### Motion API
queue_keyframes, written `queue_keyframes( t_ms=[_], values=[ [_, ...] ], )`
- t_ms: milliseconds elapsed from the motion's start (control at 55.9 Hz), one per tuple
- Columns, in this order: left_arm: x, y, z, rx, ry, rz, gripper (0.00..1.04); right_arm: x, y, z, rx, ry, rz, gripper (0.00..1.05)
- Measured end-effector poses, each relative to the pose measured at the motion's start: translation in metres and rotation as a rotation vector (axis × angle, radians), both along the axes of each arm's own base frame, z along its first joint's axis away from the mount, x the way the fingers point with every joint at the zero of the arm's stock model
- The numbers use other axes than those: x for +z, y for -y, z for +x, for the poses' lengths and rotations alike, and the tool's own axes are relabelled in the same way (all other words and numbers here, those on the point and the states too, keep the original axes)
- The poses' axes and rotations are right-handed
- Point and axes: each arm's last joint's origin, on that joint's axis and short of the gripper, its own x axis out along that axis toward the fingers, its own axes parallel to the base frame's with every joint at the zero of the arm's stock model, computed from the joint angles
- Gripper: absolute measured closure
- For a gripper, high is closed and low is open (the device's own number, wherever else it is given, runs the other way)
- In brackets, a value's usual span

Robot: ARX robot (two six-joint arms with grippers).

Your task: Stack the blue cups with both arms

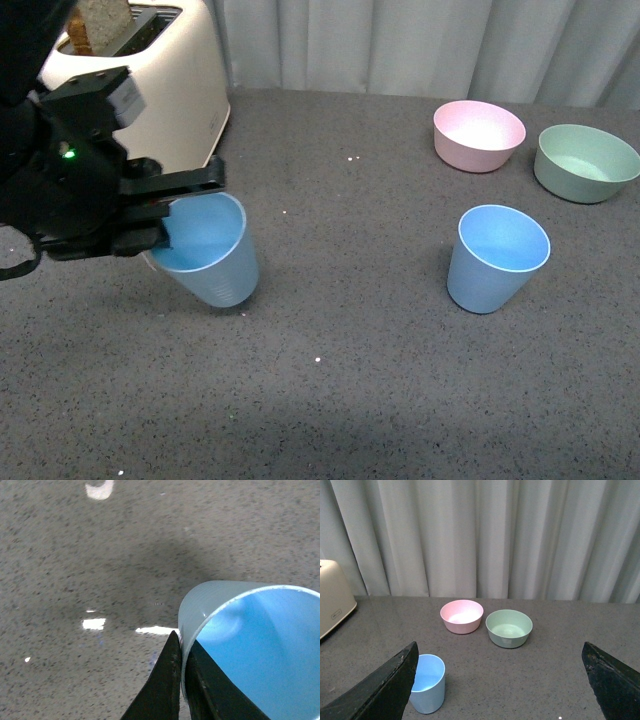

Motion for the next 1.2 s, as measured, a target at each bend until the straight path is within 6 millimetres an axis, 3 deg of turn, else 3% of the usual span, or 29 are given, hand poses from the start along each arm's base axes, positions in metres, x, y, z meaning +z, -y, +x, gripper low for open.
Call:
queue_keyframes(
  t_ms=[286, 483, 662, 1073, 1198],
  values=[
    [-0.01, 0.066, 0.014, -0.11, -0.012, 0.011, 1.01, 0.0, 0.0, 0.0, 0.0, 0.0, 0.0, 0.1],
    [-0.01, 0.088, 0.018, -0.146, -0.015, 0.011, 1.01, 0.0, 0.0, 0.0, 0.0, 0.0, 0.0, 0.1],
    [-0.013, 0.099, 0.019, -0.169, -0.039, 0.019, 1.01, 0.0, 0.0, 0.0, 0.0, 0.0, 0.0, 0.1],
    [-0.016, 0.1, 0.019, -0.168, -0.055, 0.027, 1.01, 0.0, 0.0, 0.0, 0.0, 0.0, 0.0, 0.1],
    [-0.016, 0.1, 0.019, -0.166, -0.062, 0.015, 0.76, 0.0, 0.0, 0.0, 0.0, 0.0, 0.0, 0.1]
  ],
)
